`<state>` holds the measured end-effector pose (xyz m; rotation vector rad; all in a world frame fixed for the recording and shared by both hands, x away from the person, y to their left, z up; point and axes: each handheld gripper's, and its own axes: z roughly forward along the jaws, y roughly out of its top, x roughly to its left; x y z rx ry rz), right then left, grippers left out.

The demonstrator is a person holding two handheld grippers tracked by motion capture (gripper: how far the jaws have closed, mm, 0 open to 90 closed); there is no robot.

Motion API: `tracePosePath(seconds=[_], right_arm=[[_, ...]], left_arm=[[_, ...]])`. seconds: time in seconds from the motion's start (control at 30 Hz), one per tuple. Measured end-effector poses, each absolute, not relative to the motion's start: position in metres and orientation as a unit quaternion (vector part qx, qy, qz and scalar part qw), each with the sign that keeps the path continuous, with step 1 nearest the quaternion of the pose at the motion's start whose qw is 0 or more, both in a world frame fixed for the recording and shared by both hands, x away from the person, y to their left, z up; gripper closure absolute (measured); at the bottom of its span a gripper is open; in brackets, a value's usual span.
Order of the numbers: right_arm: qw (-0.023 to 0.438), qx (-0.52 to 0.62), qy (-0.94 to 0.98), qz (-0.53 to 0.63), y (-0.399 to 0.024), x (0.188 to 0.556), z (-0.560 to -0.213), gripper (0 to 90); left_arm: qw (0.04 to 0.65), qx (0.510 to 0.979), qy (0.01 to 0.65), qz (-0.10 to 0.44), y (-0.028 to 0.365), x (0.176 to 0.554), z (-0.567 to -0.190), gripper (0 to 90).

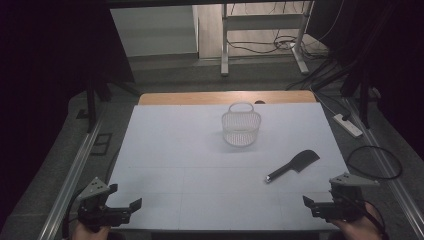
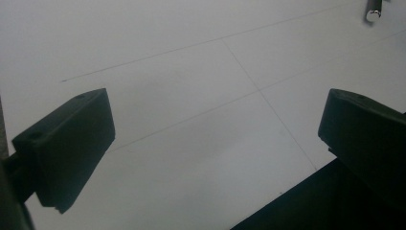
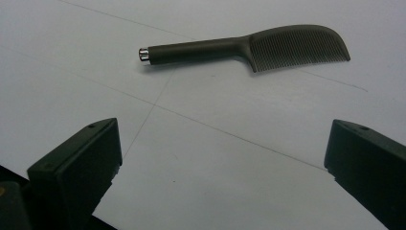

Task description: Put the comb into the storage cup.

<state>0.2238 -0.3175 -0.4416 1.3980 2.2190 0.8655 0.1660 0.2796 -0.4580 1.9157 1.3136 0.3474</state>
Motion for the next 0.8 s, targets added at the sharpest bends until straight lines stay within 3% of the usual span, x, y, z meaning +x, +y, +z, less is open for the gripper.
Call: tracePosePath(seconds=[0.8], right_arm=[[0.183,0.483,0.801,0.302,-0.3139,0.2244,-0.4424,0.0]], left_arm=[[0.392,0.753,0.511,0.133,0.2804,0.1656,-0.4582,0.0]])
